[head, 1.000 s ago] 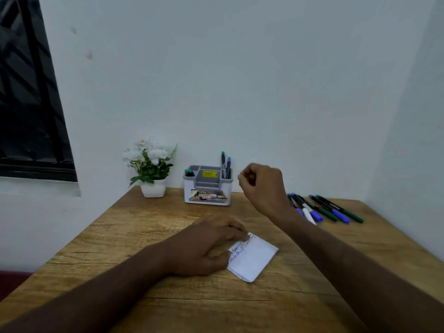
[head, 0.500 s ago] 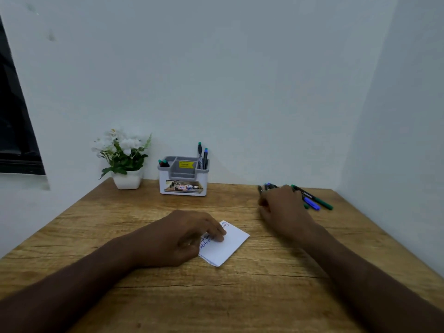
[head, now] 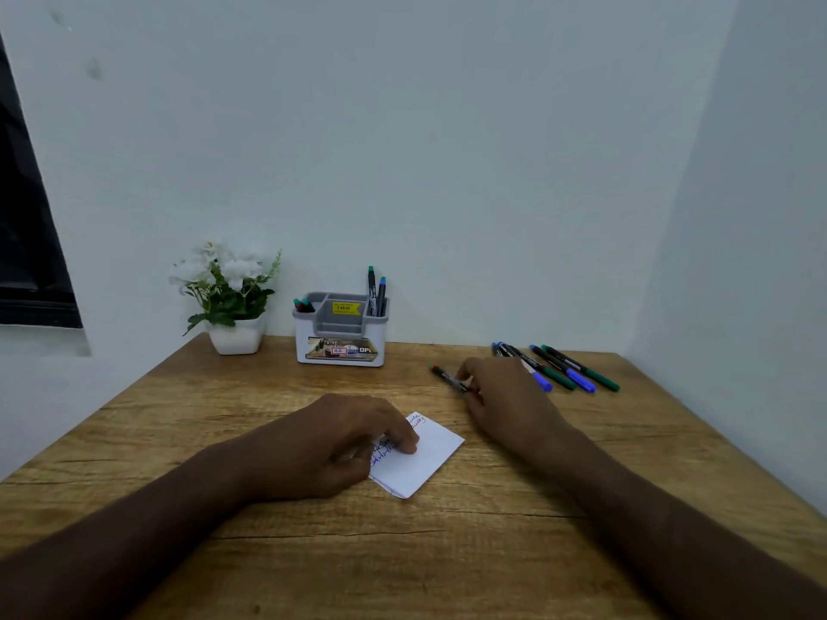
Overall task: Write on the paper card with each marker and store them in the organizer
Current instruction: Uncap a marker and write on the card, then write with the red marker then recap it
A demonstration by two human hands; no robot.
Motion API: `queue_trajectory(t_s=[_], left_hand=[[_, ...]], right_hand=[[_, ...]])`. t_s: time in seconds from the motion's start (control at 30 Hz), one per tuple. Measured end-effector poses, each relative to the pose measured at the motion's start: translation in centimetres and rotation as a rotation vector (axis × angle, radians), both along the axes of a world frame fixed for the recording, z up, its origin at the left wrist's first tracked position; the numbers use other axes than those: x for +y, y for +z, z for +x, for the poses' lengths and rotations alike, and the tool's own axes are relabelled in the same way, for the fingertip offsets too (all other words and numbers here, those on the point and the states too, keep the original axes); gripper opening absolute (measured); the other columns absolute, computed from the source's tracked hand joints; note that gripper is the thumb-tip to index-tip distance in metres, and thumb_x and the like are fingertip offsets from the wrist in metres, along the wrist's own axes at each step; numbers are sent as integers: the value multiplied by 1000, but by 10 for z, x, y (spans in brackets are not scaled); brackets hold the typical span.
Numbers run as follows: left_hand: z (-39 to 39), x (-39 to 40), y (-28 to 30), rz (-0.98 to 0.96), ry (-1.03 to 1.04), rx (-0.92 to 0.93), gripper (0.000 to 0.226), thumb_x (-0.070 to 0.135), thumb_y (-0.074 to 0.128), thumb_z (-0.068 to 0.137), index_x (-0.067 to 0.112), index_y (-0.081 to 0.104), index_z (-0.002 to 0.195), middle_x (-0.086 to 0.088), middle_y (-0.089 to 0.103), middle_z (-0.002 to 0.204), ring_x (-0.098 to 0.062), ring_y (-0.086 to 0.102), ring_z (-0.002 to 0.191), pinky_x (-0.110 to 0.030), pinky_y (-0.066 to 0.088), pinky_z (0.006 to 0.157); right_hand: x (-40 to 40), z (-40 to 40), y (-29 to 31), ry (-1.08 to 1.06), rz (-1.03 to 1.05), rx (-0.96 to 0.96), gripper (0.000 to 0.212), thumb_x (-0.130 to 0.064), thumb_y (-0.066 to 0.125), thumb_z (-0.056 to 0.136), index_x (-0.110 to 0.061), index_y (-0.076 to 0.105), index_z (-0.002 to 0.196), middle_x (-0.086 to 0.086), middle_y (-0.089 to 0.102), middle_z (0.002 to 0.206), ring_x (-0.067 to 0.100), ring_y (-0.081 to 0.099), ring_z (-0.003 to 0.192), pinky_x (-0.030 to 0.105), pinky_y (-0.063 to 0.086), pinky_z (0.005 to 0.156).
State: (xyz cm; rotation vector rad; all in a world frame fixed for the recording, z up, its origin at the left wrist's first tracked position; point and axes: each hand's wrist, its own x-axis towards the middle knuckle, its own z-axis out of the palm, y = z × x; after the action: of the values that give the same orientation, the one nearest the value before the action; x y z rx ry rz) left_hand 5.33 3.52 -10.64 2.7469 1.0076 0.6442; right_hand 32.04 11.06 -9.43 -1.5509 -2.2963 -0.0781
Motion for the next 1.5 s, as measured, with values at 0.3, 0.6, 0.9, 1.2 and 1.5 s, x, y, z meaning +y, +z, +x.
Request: queue_trajectory(t_s=[0.3,0.6,0.9,1.2,1.5], left_hand=[[-4,13,-11,11,-19,1,52,5,63,95,40,65,133,27,61,139,6,56,133,-23,53,105],[-5,29,-22,-2,21,40,58,12,71,92,54,60,131,36,56,139,11,53,131,-15,51,101],[-4,33,-23,-37,69,81,62,14,73,89,57,59,131,36,55,139,15,50,131,-10,46,104],[4,-4,4,-85,142,-4,50,16,61,95,41,57,139,28,58,139,9,56,129,-25,51,104],[13,-10,4,-35,196,-132,21,50,38,111,49,50,128,30,65,109,1,64,99,-22,48,82]], right_hand=[[41,66,21,-331,185,160,23,-5,55,102,-5,57,124,20,47,129,36,55,111,38,47,83],[52,113,4,-485,-41,-93,40,-33,44,111,-7,73,121,18,66,123,31,65,111,37,52,94],[55,44,-7,-244,17,12,33,-35,49,109,-10,70,115,13,61,111,25,61,96,34,51,80],[2,11,29,35,163,625,42,-46,49,110,-22,81,97,-8,72,89,9,68,89,27,50,78],[-46,-45,12,443,-455,1112,32,-29,60,108,1,73,109,22,79,88,32,78,77,49,66,85]])
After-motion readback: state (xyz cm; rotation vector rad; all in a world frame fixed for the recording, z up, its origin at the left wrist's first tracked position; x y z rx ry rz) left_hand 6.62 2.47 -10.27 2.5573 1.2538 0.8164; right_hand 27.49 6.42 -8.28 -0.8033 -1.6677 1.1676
